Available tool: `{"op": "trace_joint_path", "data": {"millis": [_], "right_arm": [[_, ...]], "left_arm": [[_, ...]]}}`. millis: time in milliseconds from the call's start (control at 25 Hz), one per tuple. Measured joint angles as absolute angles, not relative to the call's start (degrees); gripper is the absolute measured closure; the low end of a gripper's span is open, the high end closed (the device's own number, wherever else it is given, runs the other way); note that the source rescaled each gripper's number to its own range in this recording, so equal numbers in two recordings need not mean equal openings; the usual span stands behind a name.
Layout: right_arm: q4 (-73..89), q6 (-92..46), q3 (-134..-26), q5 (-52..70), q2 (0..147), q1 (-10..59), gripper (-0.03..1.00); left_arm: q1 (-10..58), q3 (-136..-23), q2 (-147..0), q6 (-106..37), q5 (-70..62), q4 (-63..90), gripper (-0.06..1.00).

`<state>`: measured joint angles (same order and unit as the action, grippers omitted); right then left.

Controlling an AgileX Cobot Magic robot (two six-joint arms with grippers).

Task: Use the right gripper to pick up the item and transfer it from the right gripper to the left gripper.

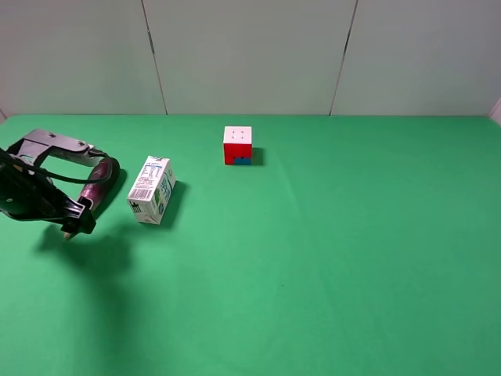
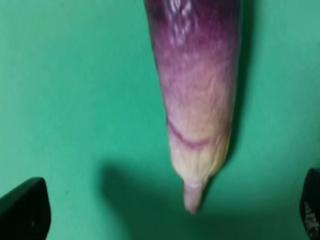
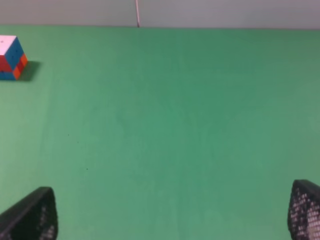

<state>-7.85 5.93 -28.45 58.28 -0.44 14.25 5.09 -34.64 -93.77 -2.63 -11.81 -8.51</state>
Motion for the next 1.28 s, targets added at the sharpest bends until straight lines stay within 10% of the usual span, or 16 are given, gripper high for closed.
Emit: {"op": "trace_joint_path", "data": {"millis": [1280], "right_arm": [[-7.85, 5.93, -28.45, 58.28, -0.44, 14.25, -0.03]], "left_arm": [[5.09, -42.56, -39.32, -0.77, -67.65, -8.68, -0.06]]}}
